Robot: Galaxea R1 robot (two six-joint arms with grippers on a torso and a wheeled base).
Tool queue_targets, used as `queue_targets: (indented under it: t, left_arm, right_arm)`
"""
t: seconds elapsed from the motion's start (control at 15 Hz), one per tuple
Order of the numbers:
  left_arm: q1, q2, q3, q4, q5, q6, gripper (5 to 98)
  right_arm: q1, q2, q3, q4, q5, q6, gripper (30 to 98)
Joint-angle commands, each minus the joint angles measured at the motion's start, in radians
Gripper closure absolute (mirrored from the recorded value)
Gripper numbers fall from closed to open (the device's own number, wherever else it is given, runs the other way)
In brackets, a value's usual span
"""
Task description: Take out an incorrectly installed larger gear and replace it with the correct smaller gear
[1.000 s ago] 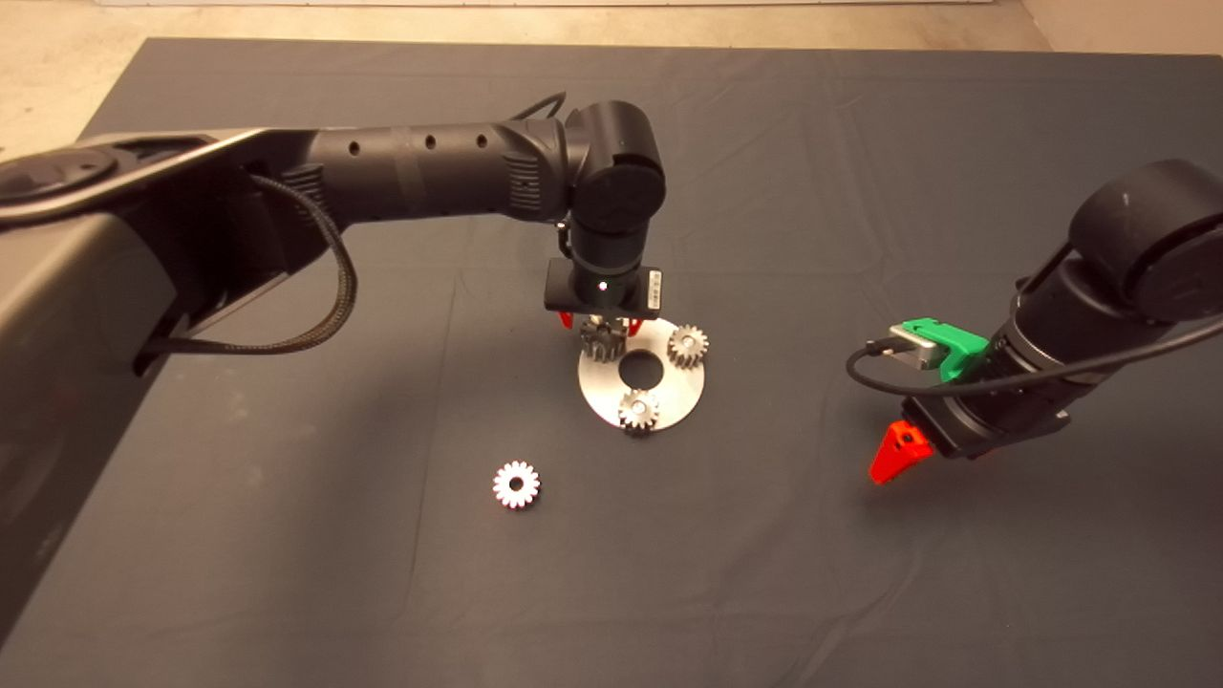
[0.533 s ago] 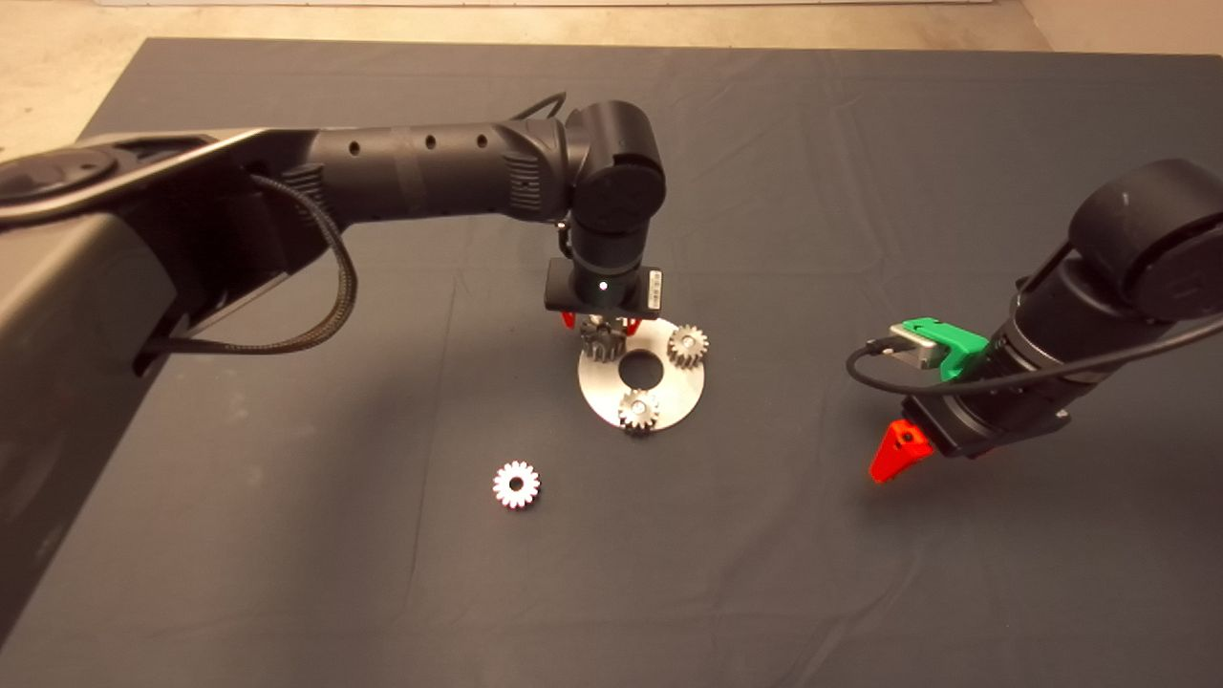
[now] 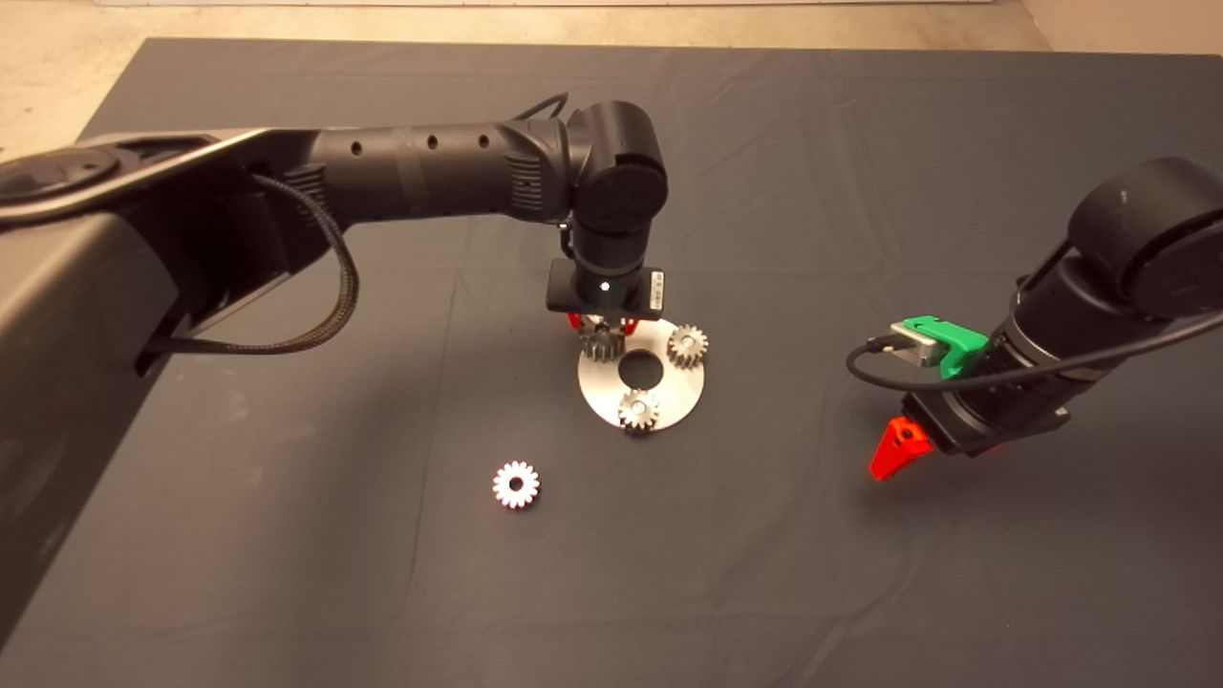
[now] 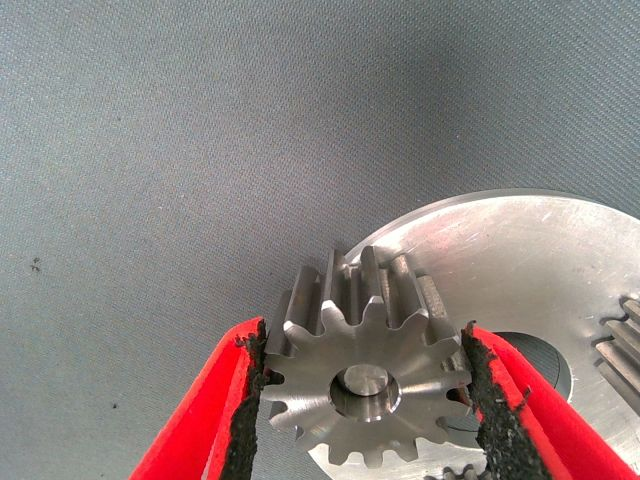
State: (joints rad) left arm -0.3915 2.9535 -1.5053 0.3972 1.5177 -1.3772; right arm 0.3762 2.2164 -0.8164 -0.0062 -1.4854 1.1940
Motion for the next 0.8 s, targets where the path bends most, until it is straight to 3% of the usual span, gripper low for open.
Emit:
queue_targets:
  t: [0.0,0.53,0.73]
  left_arm:
    - [-0.018,0.002,0.007,-0.018,0.14,0.004,56.6]
    - [-0.027,0.002,0.004,-0.04,0.14,0.006,62.6]
    - [-0.102,0.002,-0.001,-0.156,0.14,0.017,62.6]
  right_arm:
    - [0.018,0.0,0.004,0.032,0.002,0.004,31.4]
    - [0.018,0.0,0.005,0.031,0.002,0.004,31.4]
    - [0.017,0.0,0.005,0.029,0.004,0.004,31.4]
